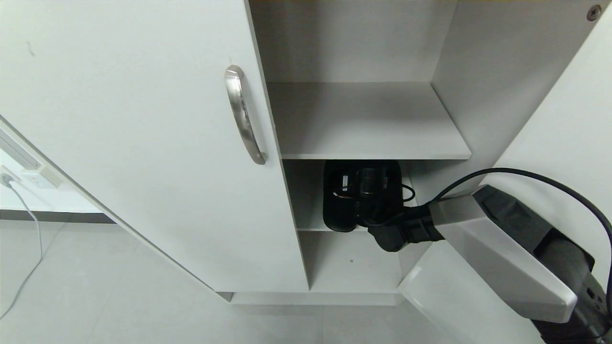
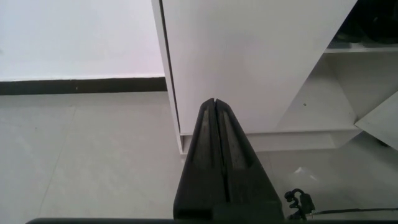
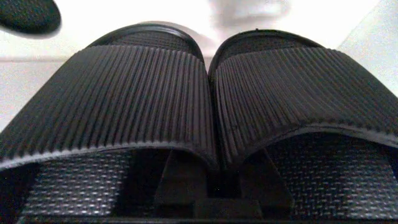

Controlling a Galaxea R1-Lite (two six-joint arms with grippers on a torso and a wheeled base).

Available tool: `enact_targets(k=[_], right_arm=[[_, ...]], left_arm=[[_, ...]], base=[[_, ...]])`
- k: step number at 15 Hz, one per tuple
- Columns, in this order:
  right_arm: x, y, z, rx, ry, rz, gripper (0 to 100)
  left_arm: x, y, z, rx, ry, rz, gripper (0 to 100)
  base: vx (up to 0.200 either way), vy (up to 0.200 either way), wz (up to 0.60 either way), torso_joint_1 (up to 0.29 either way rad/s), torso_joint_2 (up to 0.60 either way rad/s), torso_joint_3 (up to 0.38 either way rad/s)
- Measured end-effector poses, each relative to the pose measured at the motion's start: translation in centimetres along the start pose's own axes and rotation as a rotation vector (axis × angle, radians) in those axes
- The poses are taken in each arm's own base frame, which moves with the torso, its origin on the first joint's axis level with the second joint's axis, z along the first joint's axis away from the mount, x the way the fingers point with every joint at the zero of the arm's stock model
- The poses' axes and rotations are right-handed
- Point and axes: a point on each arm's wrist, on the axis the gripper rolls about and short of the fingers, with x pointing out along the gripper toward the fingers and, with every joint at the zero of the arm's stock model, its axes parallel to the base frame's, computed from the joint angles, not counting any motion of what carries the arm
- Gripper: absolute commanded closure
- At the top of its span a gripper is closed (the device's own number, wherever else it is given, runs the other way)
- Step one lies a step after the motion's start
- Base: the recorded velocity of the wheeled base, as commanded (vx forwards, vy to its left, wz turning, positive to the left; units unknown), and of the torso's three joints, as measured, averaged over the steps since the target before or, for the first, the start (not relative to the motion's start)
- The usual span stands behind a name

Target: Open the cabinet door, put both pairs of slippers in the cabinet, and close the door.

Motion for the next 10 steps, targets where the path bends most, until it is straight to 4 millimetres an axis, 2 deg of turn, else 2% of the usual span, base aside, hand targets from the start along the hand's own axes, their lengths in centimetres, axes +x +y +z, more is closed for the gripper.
enact_targets(k=[9,10], right_arm=[[1.1,0.1,-1.3,0.0,0.0,-0.005,100],[1.1,0.1,-1.3,-0.001,0.0,-0.007,0]], left_arm=[[0.0,0.0,0.0,0.0,0.0,0.001,100],[0.0,0.0,0.0,0.0,0.0,0.001,100]], base=[[0.0,0.0,0.0,0.0,0.0,0.0],[0.0,0.0,0.0,0.0,0.0,0.0]])
